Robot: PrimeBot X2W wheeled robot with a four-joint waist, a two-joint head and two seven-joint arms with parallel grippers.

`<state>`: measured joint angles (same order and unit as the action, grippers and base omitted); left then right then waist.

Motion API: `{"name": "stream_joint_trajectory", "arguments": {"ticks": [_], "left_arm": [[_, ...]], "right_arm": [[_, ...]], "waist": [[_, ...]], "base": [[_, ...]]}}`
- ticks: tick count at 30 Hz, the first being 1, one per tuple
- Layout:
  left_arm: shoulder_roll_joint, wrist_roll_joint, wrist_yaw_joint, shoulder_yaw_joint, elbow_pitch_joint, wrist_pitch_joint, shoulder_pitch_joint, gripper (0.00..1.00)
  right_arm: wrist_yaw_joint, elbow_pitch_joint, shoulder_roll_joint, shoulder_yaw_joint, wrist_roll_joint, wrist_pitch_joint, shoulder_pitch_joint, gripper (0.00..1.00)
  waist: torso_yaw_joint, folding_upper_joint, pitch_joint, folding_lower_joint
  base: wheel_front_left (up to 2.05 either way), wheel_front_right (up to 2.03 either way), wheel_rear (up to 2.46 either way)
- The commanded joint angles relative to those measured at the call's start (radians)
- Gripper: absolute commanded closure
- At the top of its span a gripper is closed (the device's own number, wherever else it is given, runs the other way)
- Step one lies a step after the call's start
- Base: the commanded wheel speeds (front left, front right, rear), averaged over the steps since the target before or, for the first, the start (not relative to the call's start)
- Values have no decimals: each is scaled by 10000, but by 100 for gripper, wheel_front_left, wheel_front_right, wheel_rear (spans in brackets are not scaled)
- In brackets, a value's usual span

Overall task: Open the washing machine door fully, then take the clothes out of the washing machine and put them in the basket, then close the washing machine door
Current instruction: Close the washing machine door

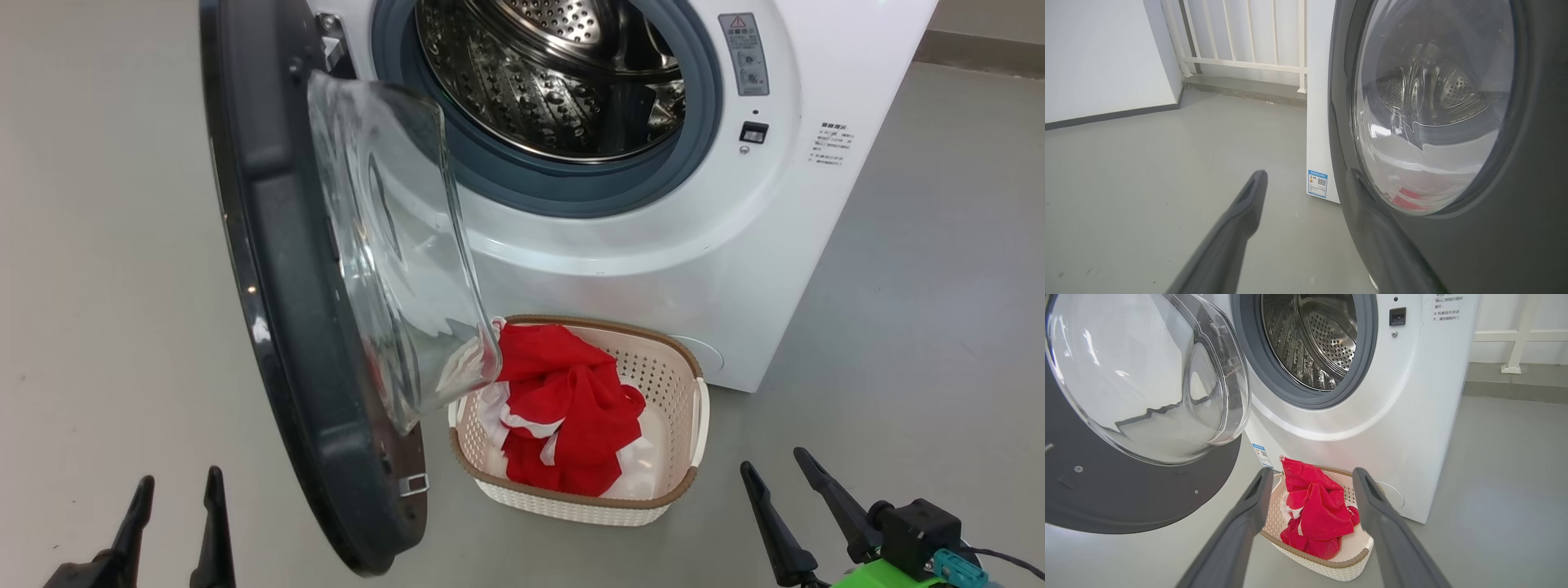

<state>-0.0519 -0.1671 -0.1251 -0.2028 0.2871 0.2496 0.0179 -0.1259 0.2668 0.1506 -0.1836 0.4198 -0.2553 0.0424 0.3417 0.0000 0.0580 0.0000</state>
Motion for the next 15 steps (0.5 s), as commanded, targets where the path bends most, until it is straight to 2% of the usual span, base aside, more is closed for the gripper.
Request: {"name": "stream_joint_trajectory", "arguments": {"ticks": [1,15], "left_arm": [[-153,138,-54,-326,-216,122,130,0],[-97,257,-55,-437,-334,122,107,0]], "right_arm": [[-48,-208,63,-195,-61,-65,-114,0],[-48,-211,46,-197,-75,-65,-71,0]], "waist": [[3,0,-12,0],[-8,0,-85,0]], "base": [[0,0,0],[0,0,0]]}}
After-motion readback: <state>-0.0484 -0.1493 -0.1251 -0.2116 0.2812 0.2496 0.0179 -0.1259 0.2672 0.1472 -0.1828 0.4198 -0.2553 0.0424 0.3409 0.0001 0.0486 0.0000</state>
